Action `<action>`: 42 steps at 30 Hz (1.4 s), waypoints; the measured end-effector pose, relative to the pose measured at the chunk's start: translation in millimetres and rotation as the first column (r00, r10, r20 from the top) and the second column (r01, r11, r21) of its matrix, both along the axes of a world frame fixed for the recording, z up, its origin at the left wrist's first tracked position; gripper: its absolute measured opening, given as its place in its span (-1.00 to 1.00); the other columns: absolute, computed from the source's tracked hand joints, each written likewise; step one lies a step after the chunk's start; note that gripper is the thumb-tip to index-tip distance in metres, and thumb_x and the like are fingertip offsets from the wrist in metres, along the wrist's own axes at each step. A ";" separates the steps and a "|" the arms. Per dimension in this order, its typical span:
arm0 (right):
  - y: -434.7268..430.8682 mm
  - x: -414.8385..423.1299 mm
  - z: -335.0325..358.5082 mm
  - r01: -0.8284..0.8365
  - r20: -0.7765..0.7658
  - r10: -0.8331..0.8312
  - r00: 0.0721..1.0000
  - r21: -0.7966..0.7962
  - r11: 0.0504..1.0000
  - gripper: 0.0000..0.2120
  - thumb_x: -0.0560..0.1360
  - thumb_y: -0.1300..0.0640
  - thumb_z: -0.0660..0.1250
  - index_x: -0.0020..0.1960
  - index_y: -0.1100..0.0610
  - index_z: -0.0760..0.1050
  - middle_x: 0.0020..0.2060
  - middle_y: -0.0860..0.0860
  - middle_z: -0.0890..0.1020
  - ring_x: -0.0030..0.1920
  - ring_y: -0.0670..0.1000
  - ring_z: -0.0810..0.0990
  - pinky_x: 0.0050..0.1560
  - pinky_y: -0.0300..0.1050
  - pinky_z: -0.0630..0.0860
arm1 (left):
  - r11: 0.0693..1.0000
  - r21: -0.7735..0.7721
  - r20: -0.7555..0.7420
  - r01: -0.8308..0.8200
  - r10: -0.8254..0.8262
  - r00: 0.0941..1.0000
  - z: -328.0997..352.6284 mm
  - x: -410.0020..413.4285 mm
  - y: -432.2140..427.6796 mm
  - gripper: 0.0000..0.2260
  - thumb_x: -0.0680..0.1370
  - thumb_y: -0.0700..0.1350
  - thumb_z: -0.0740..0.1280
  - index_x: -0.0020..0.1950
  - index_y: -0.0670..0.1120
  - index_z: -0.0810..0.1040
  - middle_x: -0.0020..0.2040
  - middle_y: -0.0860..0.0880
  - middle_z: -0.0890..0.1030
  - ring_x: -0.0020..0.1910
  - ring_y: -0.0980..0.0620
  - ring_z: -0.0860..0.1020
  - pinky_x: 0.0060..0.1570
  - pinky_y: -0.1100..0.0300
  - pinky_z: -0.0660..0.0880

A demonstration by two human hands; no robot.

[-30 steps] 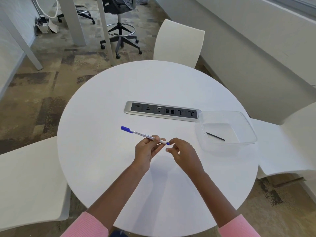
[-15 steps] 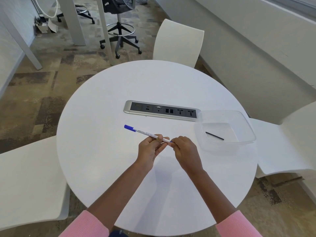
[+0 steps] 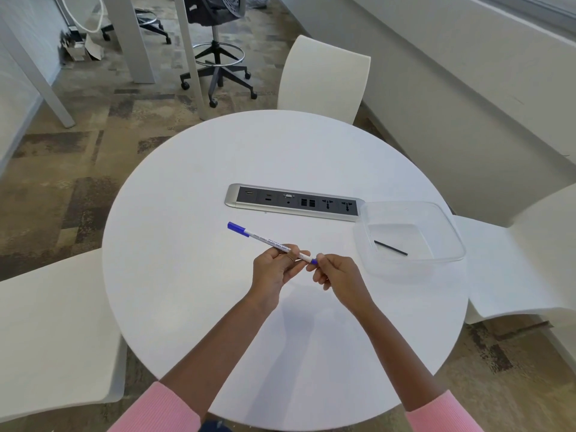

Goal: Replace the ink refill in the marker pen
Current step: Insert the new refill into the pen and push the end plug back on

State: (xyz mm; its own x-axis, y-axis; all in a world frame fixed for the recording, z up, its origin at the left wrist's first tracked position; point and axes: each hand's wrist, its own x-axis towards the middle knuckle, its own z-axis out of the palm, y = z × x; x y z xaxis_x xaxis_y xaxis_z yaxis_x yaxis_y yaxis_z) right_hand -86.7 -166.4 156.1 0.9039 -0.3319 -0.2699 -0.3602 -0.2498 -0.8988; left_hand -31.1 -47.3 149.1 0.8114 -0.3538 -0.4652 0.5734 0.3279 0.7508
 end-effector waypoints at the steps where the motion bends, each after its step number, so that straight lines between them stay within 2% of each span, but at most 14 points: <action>1: 1.3 -2.2 -2.3 -0.005 0.014 0.007 1.000 -0.124 0.992 -0.70 0.57 0.19 0.11 -0.25 0.11 0.53 -0.44 -0.01 0.51 -0.42 -0.12 0.44 -0.34 -0.25 0.36 | 1.000 -0.006 -0.014 -0.012 0.012 1.000 -0.4 0.0 0.3 -0.96 0.52 -0.29 0.30 -0.12 -0.22 0.53 -0.26 -0.11 0.67 -0.30 0.05 0.66 -0.19 0.32 0.61; 3: 3.5 -5.7 -6.2 -0.022 0.073 0.050 0.996 -0.343 0.939 -0.81 0.55 0.20 0.14 -0.13 0.15 0.52 -0.38 0.00 0.51 -0.33 -0.03 0.45 -0.31 -0.25 0.33 | 0.999 -0.022 -0.038 -0.025 0.024 0.999 -1.0 -0.1 0.8 -0.96 0.53 -0.30 0.29 -0.11 -0.24 0.53 -0.23 -0.15 0.66 -0.31 0.05 0.67 -0.20 0.32 0.61; 6: 5.5 -7.1 -13.0 -0.026 0.160 0.135 0.978 -0.547 0.837 -0.90 0.51 0.19 0.24 -0.06 0.20 0.51 -0.33 0.05 0.52 -0.27 0.02 0.41 -0.30 -0.27 0.32 | 0.999 -0.030 -0.060 -0.024 0.022 0.998 -1.2 -0.9 1.1 -0.96 0.53 -0.30 0.29 -0.09 -0.25 0.53 -0.24 -0.14 0.66 -0.30 0.05 0.67 -0.23 0.32 0.60; 11: 4.9 -4.1 -22.7 0.035 0.213 0.195 0.958 -0.757 0.652 -0.74 0.49 0.09 0.16 -0.20 0.23 0.51 -0.39 0.12 0.53 -0.33 0.12 0.47 -0.30 -0.08 0.33 | 0.999 -0.022 -0.075 -0.023 0.021 0.997 -1.4 -2.2 -0.3 -0.95 0.53 -0.30 0.29 -0.10 -0.22 0.55 -0.26 -0.12 0.67 -0.30 0.05 0.67 -0.23 0.33 0.61; 13: 4.8 -1.8 -22.1 0.050 0.220 0.202 0.955 -0.784 0.619 -0.75 0.47 0.11 0.18 -0.27 0.24 0.51 -0.44 0.12 0.51 -0.39 0.11 0.45 -0.29 -0.05 0.31 | 1.000 -0.020 -0.075 -0.023 0.022 0.997 -1.4 -1.7 -1.0 -0.95 0.53 -0.29 0.29 -0.10 -0.22 0.54 -0.27 -0.10 0.67 -0.30 0.06 0.66 -0.23 0.34 0.60; 17: 6.7 1.2 -14.7 0.004 0.194 0.182 0.964 -0.696 0.718 -0.81 0.43 0.22 0.24 -0.28 0.30 0.54 -0.46 0.19 0.49 -0.39 0.09 0.37 -0.36 -0.17 0.23 | 1.000 0.000 -0.046 -0.014 0.014 0.999 -2.0 -0.4 -1.1 -0.95 0.53 -0.28 0.29 -0.11 -0.22 0.54 -0.29 -0.08 0.68 -0.32 0.08 0.66 -0.24 0.35 0.60; 20: 6.7 1.8 -10.7 -0.038 0.108 0.103 0.989 -0.485 0.874 -0.81 0.49 0.25 0.23 -0.22 0.31 0.56 -0.38 0.13 0.48 -0.30 0.07 0.40 -0.33 -0.15 0.25 | 1.000 0.029 -0.004 0.004 -0.004 1.000 -2.4 -0.1 -0.8 -0.93 0.53 -0.28 0.29 -0.13 -0.20 0.54 -0.28 -0.07 0.68 -0.32 0.08 0.66 -0.23 0.35 0.59; 23: 4.3 2.5 -7.8 -0.019 0.057 0.038 0.998 -0.299 0.954 -0.81 0.47 0.27 0.24 -0.26 0.27 0.56 -0.43 0.04 0.50 -0.34 -0.01 0.43 -0.31 -0.19 0.31 | 0.998 0.060 0.024 0.022 -0.024 0.999 -1.9 0.7 -1.8 -0.91 0.54 -0.28 0.28 -0.15 -0.18 0.54 -0.27 -0.08 0.67 -0.32 0.08 0.65 -0.22 0.35 0.59; 26: -0.3 5.7 -5.0 -0.103 -0.038 0.097 0.995 -0.198 0.975 -0.80 0.49 0.22 0.25 -0.29 0.15 0.55 -0.48 -0.06 0.50 -0.46 -0.17 0.43 -0.30 -0.22 0.35 | 0.995 0.092 0.048 0.047 -0.051 0.998 -2.3 4.5 -0.3 -0.91 0.54 -0.28 0.28 -0.15 -0.19 0.54 -0.26 -0.08 0.67 -0.35 0.09 0.64 -0.24 0.36 0.59; 29: -4.2 8.7 -3.4 -0.191 -0.118 0.175 0.977 -0.137 0.972 -0.69 0.54 0.06 0.21 -0.27 0.18 0.58 -0.46 -0.04 0.53 -0.45 -0.18 0.45 -0.30 -0.27 0.38 | 0.983 0.158 0.089 0.096 -0.111 0.990 -4.3 9.1 4.5 -0.92 0.54 -0.27 0.28 -0.14 -0.20 0.54 -0.35 -0.02 0.66 -0.37 0.12 0.64 -0.26 0.36 0.58; 32: -5.2 13.7 -7.8 -0.141 -0.123 0.123 0.985 -0.153 0.978 -0.62 0.55 -0.03 0.16 -0.27 0.16 0.58 -0.41 -0.02 0.57 -0.36 -0.08 0.49 -0.27 -0.24 0.40 | 0.940 0.284 0.141 0.189 -0.236 0.962 -6.4 11.7 8.8 -0.86 0.57 -0.25 0.24 -0.17 -0.13 0.52 -0.41 0.06 0.65 -0.44 0.16 0.61 -0.35 0.37 0.55; 36: -1.8 25.8 -17.3 -0.020 -0.059 0.010 0.998 -0.178 0.984 -0.77 0.53 0.10 0.22 -0.11 0.20 0.59 -0.33 -0.02 0.57 -0.27 -0.03 0.50 -0.17 -0.16 0.42 | 0.824 0.466 0.162 0.321 -0.437 0.885 -11.0 14.6 13.5 -0.86 0.59 -0.20 0.21 -0.16 -0.06 0.47 -0.27 0.01 0.64 -0.51 0.20 0.53 -0.50 0.40 0.38; 39: 3.9 37.6 -22.7 0.051 -0.069 -0.057 0.996 -0.082 0.995 -0.79 0.52 0.16 0.21 0.00 0.23 0.58 -0.20 0.05 0.62 -0.18 0.01 0.54 -0.10 -0.14 0.44 | 0.766 0.482 0.132 0.425 -0.543 0.830 -15.2 17.0 16.5 -0.86 0.59 -0.22 0.19 -0.13 -0.06 0.47 -0.27 0.01 0.62 -0.53 0.23 0.49 -0.52 0.41 0.31; 42: 10.9 47.7 -26.8 0.091 -0.090 -0.088 0.992 0.026 0.995 -0.80 0.52 0.16 0.23 0.02 0.22 0.58 -0.21 0.07 0.63 -0.19 0.02 0.57 -0.12 -0.16 0.47 | 0.712 0.478 0.111 0.515 -0.631 0.768 -18.3 20.6 18.9 -0.82 0.60 -0.24 0.16 -0.12 -0.05 0.47 -0.30 0.04 0.61 -0.51 0.24 0.47 -0.52 0.41 0.28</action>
State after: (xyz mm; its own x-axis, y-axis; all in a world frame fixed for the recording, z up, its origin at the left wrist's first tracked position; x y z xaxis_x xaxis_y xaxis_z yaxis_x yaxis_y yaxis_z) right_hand -39.0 -155.5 129.3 0.8427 -0.4010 -0.3593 -0.4589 -0.1859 -0.8688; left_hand -10.5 -28.4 130.8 0.6177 -0.6193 -0.4846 0.3242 -0.3610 0.8744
